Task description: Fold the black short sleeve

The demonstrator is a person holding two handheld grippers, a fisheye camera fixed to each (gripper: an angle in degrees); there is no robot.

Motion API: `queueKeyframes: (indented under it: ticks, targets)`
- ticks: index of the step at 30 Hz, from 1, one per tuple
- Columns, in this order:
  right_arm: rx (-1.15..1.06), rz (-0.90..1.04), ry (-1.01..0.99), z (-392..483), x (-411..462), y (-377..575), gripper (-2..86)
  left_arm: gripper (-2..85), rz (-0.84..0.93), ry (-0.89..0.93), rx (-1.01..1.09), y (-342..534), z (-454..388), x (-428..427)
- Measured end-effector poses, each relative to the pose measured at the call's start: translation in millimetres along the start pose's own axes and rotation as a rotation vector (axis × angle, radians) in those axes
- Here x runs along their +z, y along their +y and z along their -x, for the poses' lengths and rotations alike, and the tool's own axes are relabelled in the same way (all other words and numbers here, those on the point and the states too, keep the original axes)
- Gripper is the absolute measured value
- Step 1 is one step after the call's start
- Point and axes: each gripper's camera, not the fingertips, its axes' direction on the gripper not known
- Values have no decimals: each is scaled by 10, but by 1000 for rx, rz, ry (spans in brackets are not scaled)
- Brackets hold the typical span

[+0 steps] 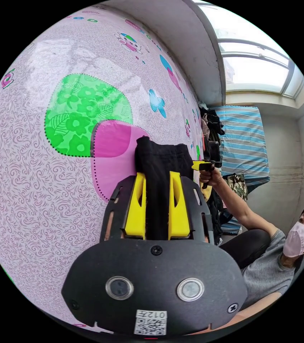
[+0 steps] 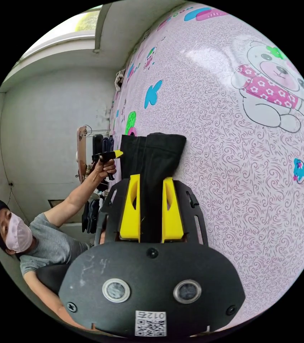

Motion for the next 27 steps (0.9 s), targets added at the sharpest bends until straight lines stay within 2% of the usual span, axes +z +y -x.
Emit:
queueKeyframes:
  ticks: [6, 13, 22, 27]
  targets:
    - [-29, -17, -64, -773, 309, -125, 46, 67, -2, 13, 17, 14, -191, -40]
    - [-88, -132, -96, -1731, 641, 5, 4, 49, -14, -8, 12, 147, -610, -130]
    - [-237, -238, -147, -2640, 1055, 372, -1, 46, -102, -28, 122, 762, -1853, -629]
    - [-373, -267, -151, -2926, 1385, 702, -1, 48, -215, -59, 230, 1671, -2881, -1185]
